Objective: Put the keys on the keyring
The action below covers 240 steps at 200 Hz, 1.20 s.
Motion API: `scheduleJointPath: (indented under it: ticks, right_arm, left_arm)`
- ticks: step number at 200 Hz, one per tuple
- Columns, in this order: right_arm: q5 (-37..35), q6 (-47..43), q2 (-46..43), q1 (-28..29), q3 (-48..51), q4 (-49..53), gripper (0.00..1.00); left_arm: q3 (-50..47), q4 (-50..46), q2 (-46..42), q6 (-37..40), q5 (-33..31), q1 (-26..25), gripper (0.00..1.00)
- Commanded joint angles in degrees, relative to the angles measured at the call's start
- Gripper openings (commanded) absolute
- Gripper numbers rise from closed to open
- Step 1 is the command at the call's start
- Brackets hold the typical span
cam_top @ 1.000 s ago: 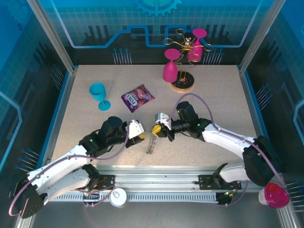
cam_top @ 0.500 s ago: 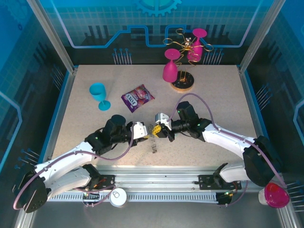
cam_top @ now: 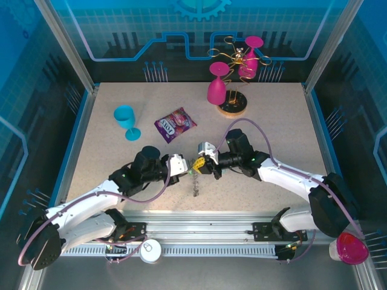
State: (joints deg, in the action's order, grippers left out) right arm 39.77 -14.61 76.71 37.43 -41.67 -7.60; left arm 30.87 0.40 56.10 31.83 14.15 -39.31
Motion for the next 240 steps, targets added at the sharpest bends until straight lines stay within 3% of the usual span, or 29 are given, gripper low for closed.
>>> scheduleJointPath:
  ticks: [1, 21, 47, 70, 135, 205, 240]
  right_arm:
    - [0.13, 6.57, -1.27, -0.69, 2.10, -9.45, 0.00]
    - [-0.02, 9.09, -0.55, -0.30, 2.89, -12.72, 0.00]
    - [0.12, 10.26, 0.22, 0.10, 3.26, -14.50, 0.00]
    - [0.30, 10.16, 0.12, 0.10, 3.72, -14.65, 0.00]
    - [1.29, 2.49, -1.02, -0.25, 2.52, -5.32, 0.00]
    - [4.19, -1.59, -1.13, 0.08, 0.62, -0.97, 0.00]
    - [4.37, -1.79, -0.77, 0.18, 0.15, -1.00, 0.00]
  left_arm:
    - [-2.18, 1.64, -0.98, -2.77, -0.67, 0.11, 0.00]
    - [-2.82, 1.89, -0.74, -4.07, -0.11, -0.05, 0.00]
    - [-3.00, 1.86, -0.58, -5.30, 1.73, -0.02, 0.32]
    - [-3.34, 1.79, -1.77, -6.26, 3.07, 0.10, 0.42]
    - [0.32, -8.77, -11.74, -6.32, 7.35, 7.10, 0.41]
    - [8.08, -9.81, 1.63, -5.76, 17.79, 7.66, 0.44]
    - [10.41, -13.02, 5.11, -3.74, 21.89, 8.29, 0.38]
